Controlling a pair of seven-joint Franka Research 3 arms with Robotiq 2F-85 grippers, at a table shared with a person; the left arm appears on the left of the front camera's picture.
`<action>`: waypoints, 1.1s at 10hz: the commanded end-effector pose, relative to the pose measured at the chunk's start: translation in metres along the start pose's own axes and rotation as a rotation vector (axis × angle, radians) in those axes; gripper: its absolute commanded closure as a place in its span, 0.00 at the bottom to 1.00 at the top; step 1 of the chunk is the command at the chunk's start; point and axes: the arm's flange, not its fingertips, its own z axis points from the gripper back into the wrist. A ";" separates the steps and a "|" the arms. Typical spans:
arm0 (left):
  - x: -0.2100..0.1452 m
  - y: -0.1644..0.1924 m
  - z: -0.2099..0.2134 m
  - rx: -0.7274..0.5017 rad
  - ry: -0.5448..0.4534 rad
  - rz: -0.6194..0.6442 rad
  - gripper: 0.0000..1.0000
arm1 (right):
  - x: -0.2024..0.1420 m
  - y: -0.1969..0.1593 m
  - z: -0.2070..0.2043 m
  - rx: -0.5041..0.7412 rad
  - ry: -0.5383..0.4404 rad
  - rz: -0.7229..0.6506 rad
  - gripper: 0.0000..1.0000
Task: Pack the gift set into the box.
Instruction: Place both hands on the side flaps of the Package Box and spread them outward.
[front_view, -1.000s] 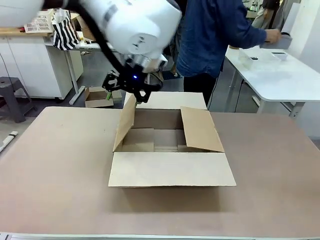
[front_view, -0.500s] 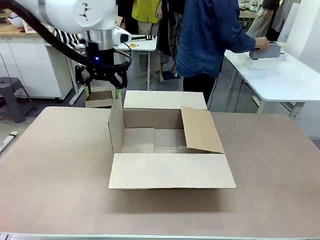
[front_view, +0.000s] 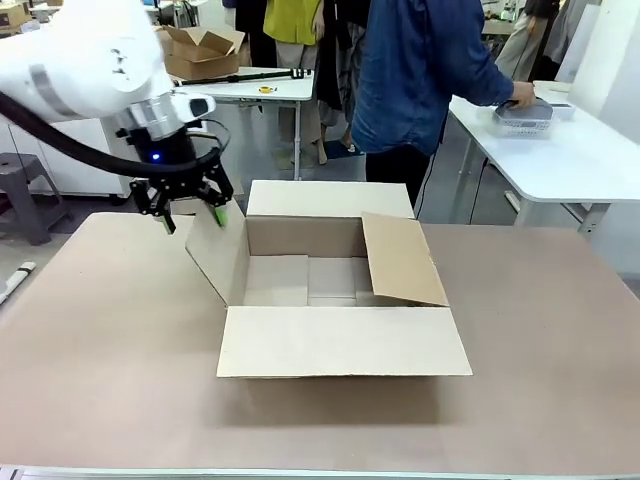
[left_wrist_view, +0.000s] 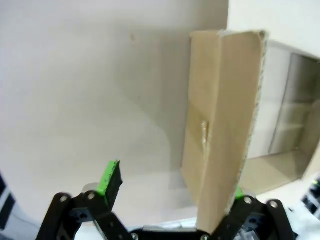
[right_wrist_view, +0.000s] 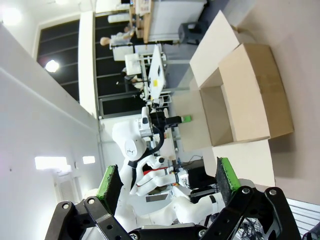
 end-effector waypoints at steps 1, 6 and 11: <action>-0.021 0.024 0.007 -0.087 -0.024 0.011 0.00 | 0.002 0.002 -0.001 0.022 -0.003 0.027 0.00; -0.018 0.033 0.009 -0.130 -0.019 0.023 0.00 | 0.002 0.002 -0.001 0.022 -0.003 0.027 0.00; -0.018 0.033 0.009 -0.130 -0.019 0.023 0.00 | -0.021 -0.010 -0.138 -0.166 0.165 0.160 0.00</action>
